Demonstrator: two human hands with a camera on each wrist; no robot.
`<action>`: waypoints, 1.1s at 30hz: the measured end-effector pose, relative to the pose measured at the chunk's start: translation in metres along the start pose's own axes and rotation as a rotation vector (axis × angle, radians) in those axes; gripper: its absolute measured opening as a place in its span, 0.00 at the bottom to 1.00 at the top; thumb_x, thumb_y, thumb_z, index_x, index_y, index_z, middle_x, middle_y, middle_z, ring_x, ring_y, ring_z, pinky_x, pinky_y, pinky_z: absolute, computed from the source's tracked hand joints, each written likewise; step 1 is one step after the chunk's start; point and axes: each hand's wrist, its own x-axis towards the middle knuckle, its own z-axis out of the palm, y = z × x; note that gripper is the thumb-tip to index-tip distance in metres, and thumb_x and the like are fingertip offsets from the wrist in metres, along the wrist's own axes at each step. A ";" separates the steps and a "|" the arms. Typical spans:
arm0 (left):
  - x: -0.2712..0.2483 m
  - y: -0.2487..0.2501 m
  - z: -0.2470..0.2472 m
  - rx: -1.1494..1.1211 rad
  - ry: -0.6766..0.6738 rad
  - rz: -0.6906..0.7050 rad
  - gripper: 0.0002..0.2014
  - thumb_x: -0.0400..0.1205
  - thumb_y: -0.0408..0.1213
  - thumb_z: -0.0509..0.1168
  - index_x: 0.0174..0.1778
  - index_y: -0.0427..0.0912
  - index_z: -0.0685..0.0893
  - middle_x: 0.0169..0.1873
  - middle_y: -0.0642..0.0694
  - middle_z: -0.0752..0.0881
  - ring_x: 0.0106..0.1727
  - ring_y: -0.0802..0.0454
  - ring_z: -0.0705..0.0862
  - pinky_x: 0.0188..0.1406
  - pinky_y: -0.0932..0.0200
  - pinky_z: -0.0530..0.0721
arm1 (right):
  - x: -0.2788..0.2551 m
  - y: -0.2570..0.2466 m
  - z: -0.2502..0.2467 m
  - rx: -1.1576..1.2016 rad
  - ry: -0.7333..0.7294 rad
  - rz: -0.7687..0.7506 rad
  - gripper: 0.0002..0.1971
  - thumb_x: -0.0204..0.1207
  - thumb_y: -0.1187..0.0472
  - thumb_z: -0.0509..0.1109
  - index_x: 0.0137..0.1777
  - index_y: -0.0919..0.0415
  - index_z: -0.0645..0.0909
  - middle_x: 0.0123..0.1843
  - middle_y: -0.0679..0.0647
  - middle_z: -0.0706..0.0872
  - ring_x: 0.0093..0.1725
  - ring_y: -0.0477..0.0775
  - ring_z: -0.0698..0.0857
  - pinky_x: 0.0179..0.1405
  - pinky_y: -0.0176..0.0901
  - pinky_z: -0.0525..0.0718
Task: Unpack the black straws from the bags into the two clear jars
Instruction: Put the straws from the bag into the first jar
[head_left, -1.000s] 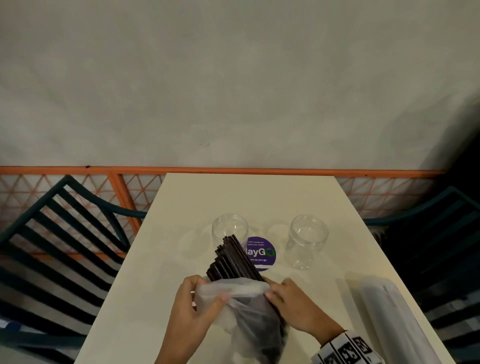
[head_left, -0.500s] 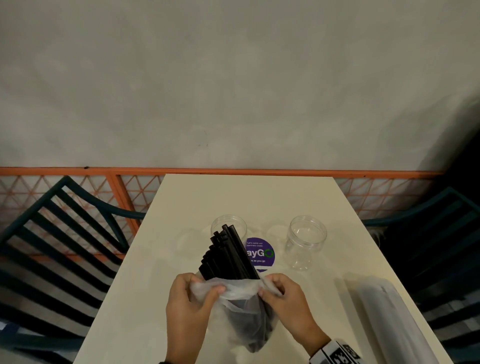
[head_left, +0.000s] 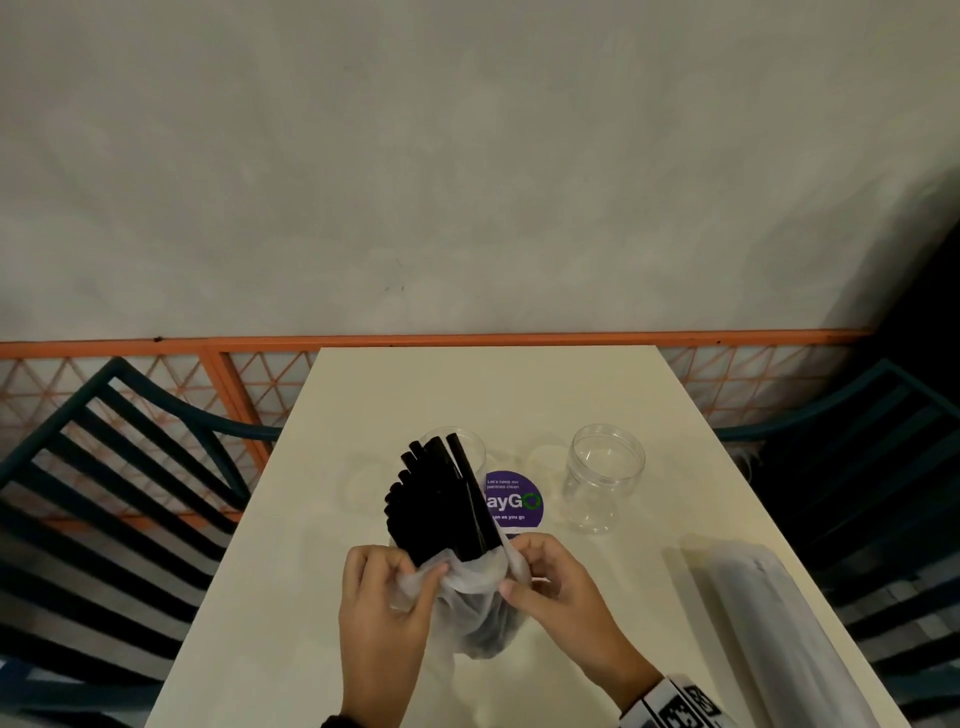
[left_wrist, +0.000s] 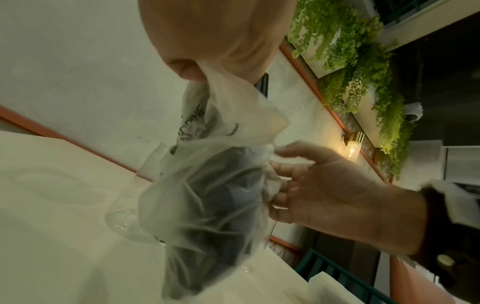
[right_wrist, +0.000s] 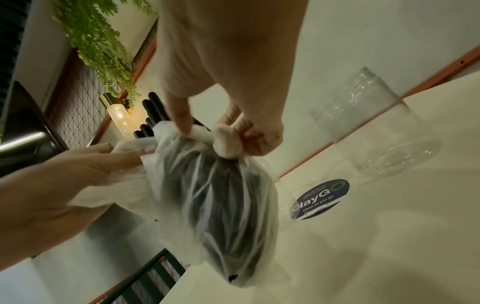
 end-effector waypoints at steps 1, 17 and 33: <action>-0.001 -0.001 0.001 0.001 -0.008 0.016 0.16 0.65 0.40 0.72 0.30 0.57 0.68 0.39 0.65 0.72 0.39 0.70 0.74 0.36 0.81 0.71 | -0.001 -0.001 0.000 0.003 -0.014 0.008 0.22 0.59 0.51 0.77 0.52 0.57 0.80 0.48 0.56 0.88 0.50 0.52 0.85 0.53 0.39 0.84; -0.014 -0.006 0.015 0.047 -0.159 0.252 0.04 0.73 0.44 0.65 0.40 0.53 0.85 0.39 0.59 0.83 0.36 0.67 0.79 0.38 0.82 0.74 | 0.006 0.024 -0.003 -0.009 0.307 0.031 0.07 0.66 0.71 0.77 0.40 0.61 0.85 0.37 0.59 0.91 0.39 0.57 0.88 0.39 0.42 0.85; -0.021 -0.011 0.017 0.086 -0.388 0.349 0.06 0.77 0.45 0.64 0.42 0.51 0.85 0.41 0.60 0.79 0.37 0.66 0.79 0.37 0.80 0.74 | 0.002 0.042 -0.019 -0.304 0.056 -0.074 0.19 0.75 0.62 0.71 0.58 0.37 0.74 0.55 0.48 0.83 0.53 0.35 0.80 0.44 0.23 0.81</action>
